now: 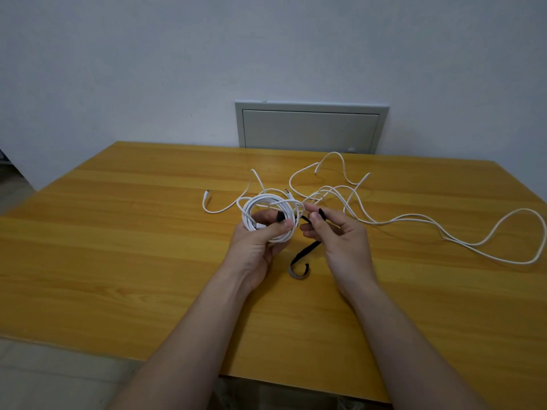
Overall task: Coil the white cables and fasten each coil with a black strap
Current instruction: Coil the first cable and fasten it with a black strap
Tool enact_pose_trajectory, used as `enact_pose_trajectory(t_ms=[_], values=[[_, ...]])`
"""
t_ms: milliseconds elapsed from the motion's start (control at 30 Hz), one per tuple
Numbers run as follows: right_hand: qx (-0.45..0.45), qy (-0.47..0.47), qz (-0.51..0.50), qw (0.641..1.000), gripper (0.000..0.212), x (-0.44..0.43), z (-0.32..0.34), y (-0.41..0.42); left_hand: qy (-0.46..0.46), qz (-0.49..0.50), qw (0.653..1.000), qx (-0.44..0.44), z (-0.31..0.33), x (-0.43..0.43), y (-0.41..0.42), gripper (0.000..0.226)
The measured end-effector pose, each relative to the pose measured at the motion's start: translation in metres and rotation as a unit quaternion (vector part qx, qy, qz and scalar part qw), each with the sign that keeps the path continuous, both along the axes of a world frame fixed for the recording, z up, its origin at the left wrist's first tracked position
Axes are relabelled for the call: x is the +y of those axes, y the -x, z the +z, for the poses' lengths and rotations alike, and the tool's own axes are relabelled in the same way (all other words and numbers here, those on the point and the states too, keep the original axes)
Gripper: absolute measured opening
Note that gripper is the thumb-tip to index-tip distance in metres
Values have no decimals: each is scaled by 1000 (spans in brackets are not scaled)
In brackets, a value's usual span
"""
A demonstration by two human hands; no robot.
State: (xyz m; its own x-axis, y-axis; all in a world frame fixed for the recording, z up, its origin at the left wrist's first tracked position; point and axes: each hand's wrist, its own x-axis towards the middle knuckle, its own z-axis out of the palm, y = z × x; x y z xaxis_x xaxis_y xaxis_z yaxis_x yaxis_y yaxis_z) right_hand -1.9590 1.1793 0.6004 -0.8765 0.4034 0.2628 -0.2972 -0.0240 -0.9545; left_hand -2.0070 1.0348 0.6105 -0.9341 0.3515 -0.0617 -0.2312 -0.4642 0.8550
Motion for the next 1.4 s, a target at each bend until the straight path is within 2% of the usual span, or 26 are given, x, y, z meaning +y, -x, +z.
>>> enact_pose_trajectory(t_ms=[100,233,333,500,667,767,800,967,1100,1300,1400], values=[[24,-85,-34,996,19,-3,-1,-2,6,8,1000,-2,-3,1,2,20],[50,-90,-44,994,9,-7,1,-5,10,6,1000,8,-6,2,4,27],[69,-103,-28,992,9,-8,2,-5,13,3,1000,18,-8,4,4,21],[56,-177,-53,981,9,-8,0,-7,54,16,997,54,-9,6,0,24],[40,-141,-82,986,14,-8,0,-6,72,17,995,72,-10,6,0,36],[29,-102,-70,992,12,-6,0,-4,80,-4,993,86,-8,6,-2,11],[28,-99,-60,993,8,-6,0,-5,76,-12,993,87,-7,6,-3,11],[28,-83,-10,996,6,-4,3,-7,41,-42,995,77,-5,4,-2,18],[39,-70,17,997,10,-2,5,-7,34,-59,997,48,-5,1,-3,44],[43,-65,57,995,15,0,8,-10,14,-99,995,8,-5,-3,-1,45],[39,-62,46,996,13,0,7,-9,-6,-94,996,7,-8,-2,-1,46]])
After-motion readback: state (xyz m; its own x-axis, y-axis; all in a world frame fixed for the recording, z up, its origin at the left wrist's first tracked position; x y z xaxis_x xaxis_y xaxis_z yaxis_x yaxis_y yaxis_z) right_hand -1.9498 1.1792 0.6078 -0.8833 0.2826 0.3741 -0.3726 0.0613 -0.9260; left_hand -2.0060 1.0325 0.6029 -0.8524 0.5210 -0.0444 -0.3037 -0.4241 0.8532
